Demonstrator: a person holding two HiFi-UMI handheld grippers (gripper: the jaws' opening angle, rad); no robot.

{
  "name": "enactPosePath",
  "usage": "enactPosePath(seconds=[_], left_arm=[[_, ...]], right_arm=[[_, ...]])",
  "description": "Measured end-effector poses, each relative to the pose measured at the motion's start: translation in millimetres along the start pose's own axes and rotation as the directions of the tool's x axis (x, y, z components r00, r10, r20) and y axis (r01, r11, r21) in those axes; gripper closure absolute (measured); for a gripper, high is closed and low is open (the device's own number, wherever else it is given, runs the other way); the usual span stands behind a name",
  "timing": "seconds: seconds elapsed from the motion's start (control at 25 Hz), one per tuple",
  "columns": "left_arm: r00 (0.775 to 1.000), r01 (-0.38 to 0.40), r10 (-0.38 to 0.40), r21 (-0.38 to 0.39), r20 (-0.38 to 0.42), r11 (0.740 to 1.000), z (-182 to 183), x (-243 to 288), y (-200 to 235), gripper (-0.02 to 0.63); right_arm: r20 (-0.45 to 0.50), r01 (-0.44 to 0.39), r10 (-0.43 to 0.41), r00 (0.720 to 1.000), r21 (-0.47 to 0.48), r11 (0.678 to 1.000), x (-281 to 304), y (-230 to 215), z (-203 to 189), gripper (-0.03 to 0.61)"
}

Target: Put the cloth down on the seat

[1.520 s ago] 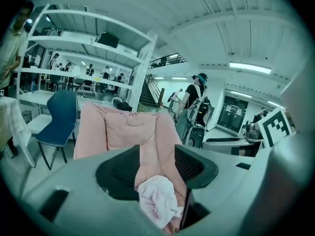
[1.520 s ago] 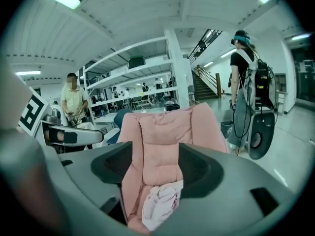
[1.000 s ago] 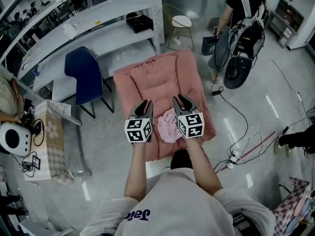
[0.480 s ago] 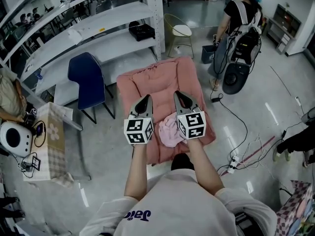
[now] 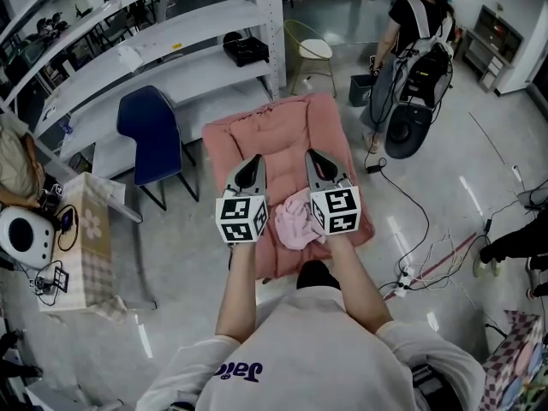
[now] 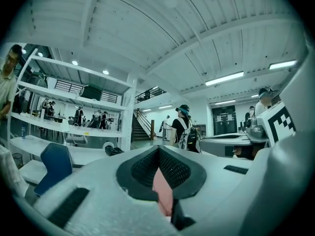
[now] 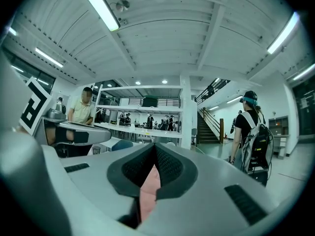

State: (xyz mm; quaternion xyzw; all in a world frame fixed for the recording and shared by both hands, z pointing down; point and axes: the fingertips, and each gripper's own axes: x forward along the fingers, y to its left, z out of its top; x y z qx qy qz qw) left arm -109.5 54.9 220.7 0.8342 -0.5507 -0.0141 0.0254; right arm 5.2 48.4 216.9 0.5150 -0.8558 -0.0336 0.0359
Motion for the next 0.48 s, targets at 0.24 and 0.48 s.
enactPosePath(seconds=[0.24,0.48], left_arm=[[1.0,0.012,-0.012,-0.003,-0.008,1.0,-6.2,1.1,-3.6,0.598],[1.0,0.015,-0.015,-0.002,-0.013,1.0,-8.8,6.6,-2.4,0.598]], right_arm=[[-0.009,0.002,-0.002,1.0,0.001,1.0,-2.8,-1.0,-7.1,0.563],[-0.015,0.01,-0.01,1.0,0.001,1.0,-0.9,-6.5,-12.2,0.563]])
